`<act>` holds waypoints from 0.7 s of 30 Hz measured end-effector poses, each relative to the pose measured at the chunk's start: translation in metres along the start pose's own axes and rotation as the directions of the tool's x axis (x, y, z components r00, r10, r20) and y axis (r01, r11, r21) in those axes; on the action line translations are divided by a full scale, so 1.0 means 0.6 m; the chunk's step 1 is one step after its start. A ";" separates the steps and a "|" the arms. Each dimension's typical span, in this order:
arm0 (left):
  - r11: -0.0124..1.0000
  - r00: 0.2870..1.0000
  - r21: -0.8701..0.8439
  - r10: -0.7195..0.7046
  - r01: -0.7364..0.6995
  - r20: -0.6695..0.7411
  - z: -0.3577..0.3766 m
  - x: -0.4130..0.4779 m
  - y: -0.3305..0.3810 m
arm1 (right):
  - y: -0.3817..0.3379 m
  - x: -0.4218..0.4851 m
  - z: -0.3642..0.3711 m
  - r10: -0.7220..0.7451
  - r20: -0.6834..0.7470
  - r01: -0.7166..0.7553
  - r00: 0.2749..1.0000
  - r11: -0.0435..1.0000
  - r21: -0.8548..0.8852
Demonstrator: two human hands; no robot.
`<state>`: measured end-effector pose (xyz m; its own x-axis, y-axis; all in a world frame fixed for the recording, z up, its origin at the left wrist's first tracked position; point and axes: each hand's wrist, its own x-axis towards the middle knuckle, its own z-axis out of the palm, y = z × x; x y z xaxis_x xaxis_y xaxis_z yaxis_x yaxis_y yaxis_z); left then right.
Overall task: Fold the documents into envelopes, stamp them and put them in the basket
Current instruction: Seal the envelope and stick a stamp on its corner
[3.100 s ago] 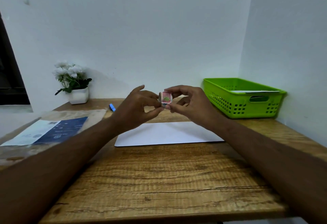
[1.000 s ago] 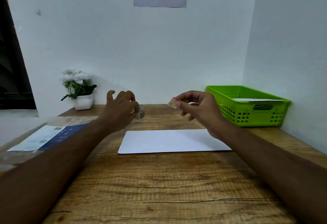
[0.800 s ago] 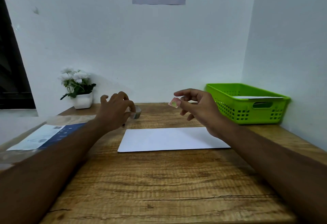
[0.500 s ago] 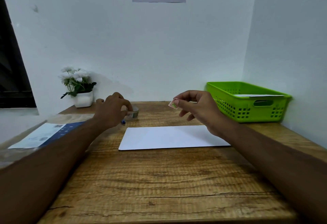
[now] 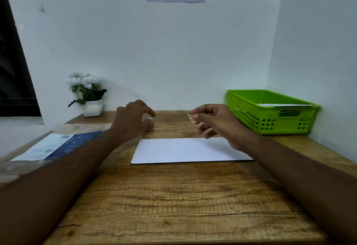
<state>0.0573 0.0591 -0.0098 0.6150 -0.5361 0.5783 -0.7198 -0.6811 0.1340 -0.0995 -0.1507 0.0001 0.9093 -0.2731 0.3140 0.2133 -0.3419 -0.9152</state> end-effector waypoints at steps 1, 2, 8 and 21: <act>0.995 1.000 -0.093 0.025 -0.024 0.013 -0.004 -0.002 0.017 | -0.001 0.000 -0.001 -0.004 0.002 0.004 1.000 1.000 0.002; 0.975 0.998 -0.220 0.034 -0.023 0.047 -0.009 -0.006 0.035 | -0.002 -0.001 -0.001 -0.009 0.003 0.009 1.000 1.000 0.000; 0.773 0.992 -0.634 0.097 -0.026 0.077 -0.025 -0.027 0.127 | -0.003 0.000 0.001 -0.014 0.013 0.014 1.000 1.000 -0.015; 0.868 0.963 -0.494 0.177 -0.056 0.202 -0.004 -0.028 0.124 | -0.012 0.003 -0.024 -0.027 -0.128 0.027 0.991 1.000 -0.006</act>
<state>-0.0076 0.0184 -0.0078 0.5297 -0.7377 0.4186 -0.8183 -0.3146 0.4811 -0.1047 -0.1618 0.0109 0.8502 -0.3762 0.3683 0.2354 -0.3542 -0.9051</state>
